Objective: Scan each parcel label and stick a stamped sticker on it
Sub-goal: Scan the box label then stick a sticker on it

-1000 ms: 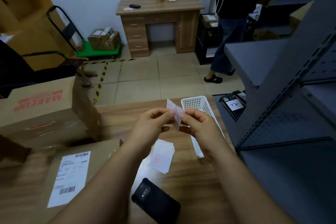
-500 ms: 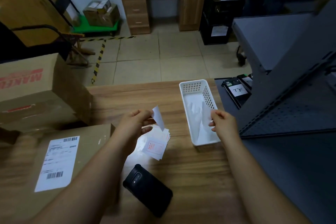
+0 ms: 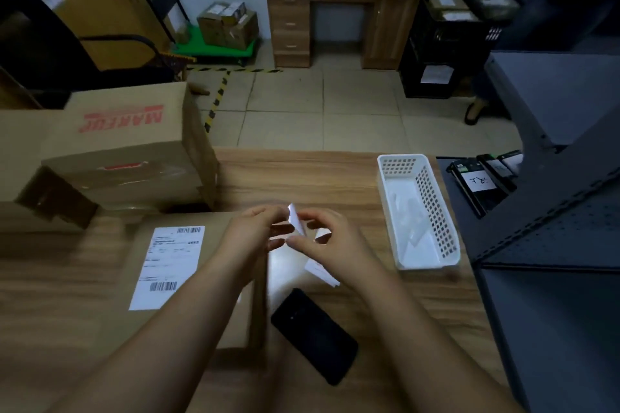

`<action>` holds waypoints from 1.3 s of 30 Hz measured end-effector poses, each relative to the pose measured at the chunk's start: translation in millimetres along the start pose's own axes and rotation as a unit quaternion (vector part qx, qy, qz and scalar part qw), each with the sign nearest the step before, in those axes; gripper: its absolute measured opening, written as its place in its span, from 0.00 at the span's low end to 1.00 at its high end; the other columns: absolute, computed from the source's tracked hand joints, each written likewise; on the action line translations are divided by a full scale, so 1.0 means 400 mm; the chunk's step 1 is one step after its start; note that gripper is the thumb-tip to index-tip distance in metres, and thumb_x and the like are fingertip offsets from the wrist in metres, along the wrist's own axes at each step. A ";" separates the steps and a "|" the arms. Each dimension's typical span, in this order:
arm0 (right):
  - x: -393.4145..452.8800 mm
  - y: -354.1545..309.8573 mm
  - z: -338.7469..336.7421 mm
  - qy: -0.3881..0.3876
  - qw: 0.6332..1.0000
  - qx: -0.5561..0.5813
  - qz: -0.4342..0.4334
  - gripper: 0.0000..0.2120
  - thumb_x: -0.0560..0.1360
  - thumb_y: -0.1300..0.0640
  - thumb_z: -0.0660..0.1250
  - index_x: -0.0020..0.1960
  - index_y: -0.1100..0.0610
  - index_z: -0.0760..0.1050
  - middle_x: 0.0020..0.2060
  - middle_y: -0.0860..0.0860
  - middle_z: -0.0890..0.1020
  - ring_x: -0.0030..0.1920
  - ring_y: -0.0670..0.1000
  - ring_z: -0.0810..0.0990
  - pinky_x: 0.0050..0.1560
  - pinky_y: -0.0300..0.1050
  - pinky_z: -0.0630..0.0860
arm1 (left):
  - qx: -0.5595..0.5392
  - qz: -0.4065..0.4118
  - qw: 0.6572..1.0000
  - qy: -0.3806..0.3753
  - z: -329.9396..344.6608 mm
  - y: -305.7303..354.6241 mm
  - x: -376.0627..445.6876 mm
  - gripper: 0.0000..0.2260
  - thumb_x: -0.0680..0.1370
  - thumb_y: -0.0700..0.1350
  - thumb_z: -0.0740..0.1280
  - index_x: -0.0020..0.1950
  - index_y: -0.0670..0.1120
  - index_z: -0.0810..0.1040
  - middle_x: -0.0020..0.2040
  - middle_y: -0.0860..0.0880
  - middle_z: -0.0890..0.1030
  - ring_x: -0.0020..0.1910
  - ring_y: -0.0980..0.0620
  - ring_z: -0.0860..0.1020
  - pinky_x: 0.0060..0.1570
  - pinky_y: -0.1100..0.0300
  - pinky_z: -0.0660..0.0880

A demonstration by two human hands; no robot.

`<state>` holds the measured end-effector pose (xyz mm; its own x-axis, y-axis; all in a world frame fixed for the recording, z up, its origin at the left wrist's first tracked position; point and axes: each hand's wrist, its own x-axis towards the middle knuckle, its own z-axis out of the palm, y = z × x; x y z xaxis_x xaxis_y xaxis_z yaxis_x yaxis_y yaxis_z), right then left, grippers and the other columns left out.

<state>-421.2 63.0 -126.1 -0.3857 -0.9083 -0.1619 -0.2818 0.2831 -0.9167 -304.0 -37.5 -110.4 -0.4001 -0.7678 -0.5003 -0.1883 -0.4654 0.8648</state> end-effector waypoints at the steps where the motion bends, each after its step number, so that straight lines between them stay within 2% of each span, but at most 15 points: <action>1: 0.002 -0.017 0.040 0.012 1.000 0.008 -0.005 0.17 0.72 0.49 0.74 0.59 0.41 0.78 0.54 0.36 0.79 0.54 0.33 0.75 0.50 0.31 0.73 | 0.010 0.002 1.000 -0.011 -0.031 0.003 -0.007 0.04 0.78 0.43 0.68 0.45 0.45 0.82 0.38 0.51 0.85 0.44 0.52 0.82 0.48 0.56 0.77; 5: 0.021 -0.068 0.160 0.055 0.992 0.113 0.016 0.08 0.76 0.58 0.70 0.47 0.44 0.80 0.43 0.40 0.84 0.46 0.39 0.81 0.51 0.37 0.77 | 0.064 -0.018 0.994 -0.081 -0.193 0.021 -0.035 0.17 0.76 0.59 0.68 0.58 0.51 0.82 0.56 0.54 0.83 0.57 0.52 0.79 0.56 0.53 0.75; 8: 0.030 -0.101 0.226 0.047 0.926 0.346 0.142 0.07 0.80 0.62 0.63 0.49 0.55 0.79 0.42 0.52 0.84 0.43 0.51 0.82 0.46 0.47 0.79 | 0.063 -0.001 0.997 -0.038 -0.321 0.026 -0.048 0.25 0.67 0.64 0.70 0.59 0.53 0.79 0.57 0.53 0.82 0.56 0.51 0.79 0.56 0.53 0.76; 10: 0.028 -0.117 0.269 0.013 0.870 0.453 0.194 0.08 0.80 0.62 0.61 0.55 0.60 0.77 0.44 0.56 0.84 0.42 0.53 0.83 0.45 0.49 0.80 | 0.081 0.007 0.996 -0.027 -0.386 0.014 -0.050 0.23 0.71 0.59 0.72 0.62 0.51 0.78 0.57 0.51 0.82 0.52 0.52 0.79 0.51 0.56 0.75; 13: 0.022 -0.127 0.349 -0.031 0.850 0.477 0.221 0.12 0.81 0.60 0.60 0.61 0.63 0.76 0.47 0.58 0.85 0.44 0.52 0.85 0.45 0.49 0.80 | 0.080 -0.002 0.996 -0.037 -0.455 -0.016 -0.042 0.16 0.74 0.45 0.74 0.61 0.49 0.77 0.48 0.50 0.83 0.44 0.53 0.80 0.46 0.57 0.74; 16: 0.028 -0.119 0.427 -0.006 0.877 0.420 0.234 0.11 0.81 0.59 0.62 0.59 0.62 0.77 0.47 0.57 0.85 0.42 0.50 0.85 0.40 0.44 0.80 | 0.073 0.003 0.997 -0.011 -0.503 -0.046 -0.025 0.16 0.71 0.37 0.73 0.58 0.47 0.78 0.40 0.47 0.83 0.37 0.52 0.79 0.41 0.58 0.72; 20: 0.040 -0.090 0.487 0.108 0.946 0.194 0.237 0.06 0.76 0.59 0.71 0.52 0.57 0.81 0.38 0.52 0.84 0.30 0.47 0.78 0.29 0.37 0.74 | 0.086 0.007 0.996 0.019 -0.544 -0.096 0.012 0.17 0.70 0.35 0.74 0.57 0.44 0.78 0.39 0.45 0.83 0.36 0.50 0.78 0.41 0.57 0.72; 24: 0.073 -0.060 0.477 0.170 0.945 0.145 0.239 0.06 0.74 0.56 0.73 0.51 0.55 0.82 0.39 0.51 0.84 0.37 0.48 0.80 0.42 0.41 0.77 | 0.030 -0.019 0.999 0.005 -0.579 -0.140 0.052 0.21 0.75 0.41 0.73 0.64 0.50 0.71 0.52 0.46 0.82 0.44 0.48 0.81 0.43 0.56 0.77; 27: 0.110 -0.030 0.448 0.203 0.940 0.117 0.248 0.03 0.74 0.54 0.73 0.47 0.51 0.81 0.43 0.51 0.85 0.47 0.52 0.83 0.55 0.51 0.79 | 0.119 0.037 0.991 0.036 -0.620 -0.190 0.079 0.21 0.76 0.47 0.72 0.68 0.52 0.73 0.60 0.48 0.80 0.52 0.50 0.80 0.53 0.52 0.76; 29: 0.137 -0.009 0.440 0.213 0.941 0.095 0.247 0.03 0.73 0.55 0.73 0.43 0.50 0.80 0.43 0.50 0.85 0.49 0.54 0.83 0.58 0.55 0.79 | 0.293 0.147 0.943 0.053 -0.653 -0.228 0.079 0.21 0.75 0.56 0.68 0.67 0.50 0.76 0.65 0.49 0.77 0.61 0.50 0.76 0.63 0.51 0.73; 30: 0.148 -0.003 0.441 0.211 0.944 0.063 0.245 0.02 0.74 0.55 0.72 0.44 0.50 0.80 0.44 0.50 0.85 0.50 0.54 0.83 0.57 0.53 0.78 | 0.401 0.193 0.894 0.055 -0.667 -0.250 0.077 0.25 0.74 0.61 0.62 0.67 0.50 0.76 0.68 0.49 0.75 0.66 0.48 0.73 0.66 0.50 0.70; 32: 0.166 0.000 0.452 0.204 0.950 -0.042 0.232 0.05 0.76 0.55 0.69 0.51 0.53 0.81 0.47 0.51 0.84 0.51 0.53 0.81 0.51 0.47 0.76 | 0.544 0.229 0.807 0.038 -0.685 -0.292 0.070 0.32 0.73 0.66 0.51 0.72 0.54 0.72 0.76 0.51 0.65 0.76 0.47 0.61 0.71 0.46 0.59; 33: 0.172 -0.001 0.460 0.202 0.950 -0.102 0.217 0.07 0.76 0.55 0.68 0.53 0.54 0.81 0.46 0.51 0.84 0.49 0.53 0.81 0.47 0.45 0.73 | 0.573 0.226 0.788 0.024 -0.690 -0.310 0.066 0.33 0.73 0.67 0.47 0.75 0.56 0.67 0.80 0.53 0.57 0.79 0.50 0.53 0.74 0.46 0.53; 36: 0.175 0.000 0.472 0.194 0.932 -0.238 0.193 0.06 0.76 0.53 0.65 0.49 0.54 0.79 0.41 0.50 0.81 0.44 0.53 0.78 0.38 0.44 0.68 | 0.578 0.220 0.786 0.017 -0.694 -0.336 0.069 0.33 0.74 0.67 0.43 0.78 0.58 0.58 0.81 0.57 0.48 0.79 0.54 0.42 0.75 0.48 0.43; 39: 0.165 0.020 0.449 0.235 0.907 -0.283 0.206 0.13 0.77 0.49 0.63 0.57 0.55 0.77 0.51 0.53 0.81 0.52 0.57 0.79 0.44 0.47 0.72 | 0.581 0.234 0.779 0.014 -0.688 -0.329 0.075 0.33 0.74 0.66 0.45 0.78 0.58 0.60 0.81 0.57 0.49 0.79 0.55 0.43 0.75 0.50 0.43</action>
<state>-291.0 -49.9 -209.8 -0.8553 -0.4950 -0.1531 -0.3826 0.8027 -0.4575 -44.3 -120.2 -250.7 -0.6521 -0.7507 -0.1055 -0.7196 0.5692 0.3978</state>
